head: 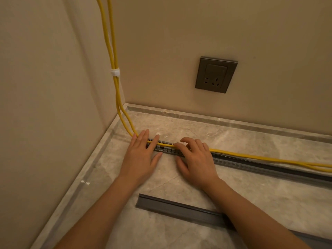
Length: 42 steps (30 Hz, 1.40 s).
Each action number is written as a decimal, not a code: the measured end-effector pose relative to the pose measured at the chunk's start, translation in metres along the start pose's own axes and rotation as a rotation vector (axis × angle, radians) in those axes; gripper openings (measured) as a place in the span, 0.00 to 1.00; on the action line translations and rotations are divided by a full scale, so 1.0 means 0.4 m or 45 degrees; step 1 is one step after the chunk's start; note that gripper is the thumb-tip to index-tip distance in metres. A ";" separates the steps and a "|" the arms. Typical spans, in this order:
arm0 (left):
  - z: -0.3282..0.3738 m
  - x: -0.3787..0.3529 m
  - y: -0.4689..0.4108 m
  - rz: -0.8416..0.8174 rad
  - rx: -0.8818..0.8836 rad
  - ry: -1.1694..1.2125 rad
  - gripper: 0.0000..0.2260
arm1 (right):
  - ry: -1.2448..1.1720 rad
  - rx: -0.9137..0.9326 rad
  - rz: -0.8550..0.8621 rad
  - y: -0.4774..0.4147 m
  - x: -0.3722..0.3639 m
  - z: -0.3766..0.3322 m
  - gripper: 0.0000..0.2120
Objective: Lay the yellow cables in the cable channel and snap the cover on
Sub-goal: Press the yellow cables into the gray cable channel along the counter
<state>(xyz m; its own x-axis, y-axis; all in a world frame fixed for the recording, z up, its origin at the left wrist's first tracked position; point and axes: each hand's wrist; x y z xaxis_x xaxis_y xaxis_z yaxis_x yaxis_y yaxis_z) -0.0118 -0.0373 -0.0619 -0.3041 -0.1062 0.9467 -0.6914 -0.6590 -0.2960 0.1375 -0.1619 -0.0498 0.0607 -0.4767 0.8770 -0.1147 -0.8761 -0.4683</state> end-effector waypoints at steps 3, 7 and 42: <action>0.024 -0.008 0.002 -0.028 0.019 -0.088 0.25 | -0.056 -0.088 0.032 0.008 0.008 0.008 0.14; 0.032 -0.018 0.006 0.004 0.047 -0.077 0.24 | -0.022 -0.264 0.015 0.030 0.030 0.049 0.14; 0.039 -0.020 0.014 0.009 0.245 -0.003 0.28 | 0.046 -0.016 0.263 0.123 0.060 0.138 0.11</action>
<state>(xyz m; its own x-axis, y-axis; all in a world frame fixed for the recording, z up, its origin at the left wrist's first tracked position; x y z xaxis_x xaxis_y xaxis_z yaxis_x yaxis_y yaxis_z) -0.0032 -0.0517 -0.0691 -0.3069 -0.1125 0.9451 -0.5509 -0.7887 -0.2728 0.1882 -0.2203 -0.0576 -0.0010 -0.6430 0.7659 -0.1332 -0.7590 -0.6374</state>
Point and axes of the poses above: each hand's wrist, its own y-axis away from the middle knuckle, its own x-axis out of the back of the hand, z = x × y, and after that the axes turned 6 degrees about x, right-handed
